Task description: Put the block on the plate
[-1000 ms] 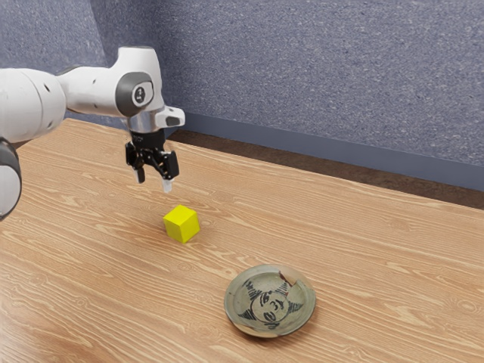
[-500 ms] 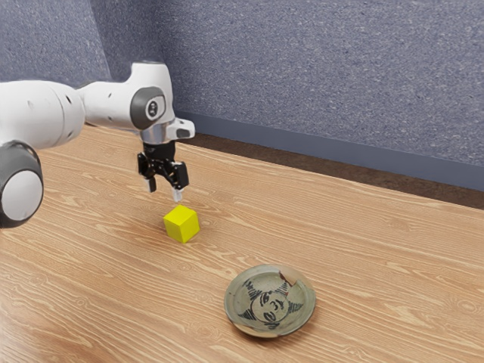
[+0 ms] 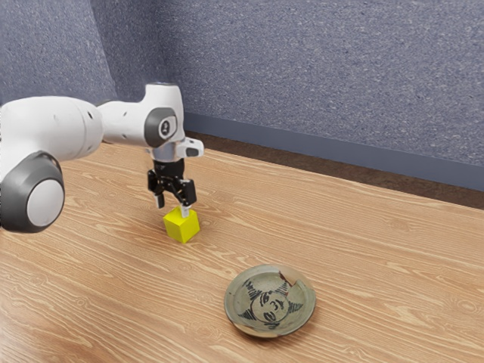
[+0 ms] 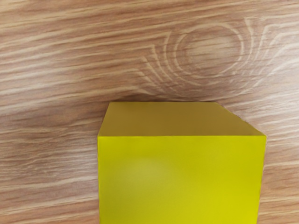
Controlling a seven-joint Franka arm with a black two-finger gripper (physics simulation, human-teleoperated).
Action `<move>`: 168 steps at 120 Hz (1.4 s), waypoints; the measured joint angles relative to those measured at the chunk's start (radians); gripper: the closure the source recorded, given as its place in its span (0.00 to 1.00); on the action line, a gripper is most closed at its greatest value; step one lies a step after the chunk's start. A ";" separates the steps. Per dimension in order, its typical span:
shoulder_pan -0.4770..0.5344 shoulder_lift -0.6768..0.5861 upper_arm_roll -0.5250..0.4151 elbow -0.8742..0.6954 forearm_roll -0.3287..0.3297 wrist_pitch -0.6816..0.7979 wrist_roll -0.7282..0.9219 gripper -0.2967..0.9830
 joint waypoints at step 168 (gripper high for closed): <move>-0.058 -0.075 0.007 0.094 0.022 -0.073 0.005 0.48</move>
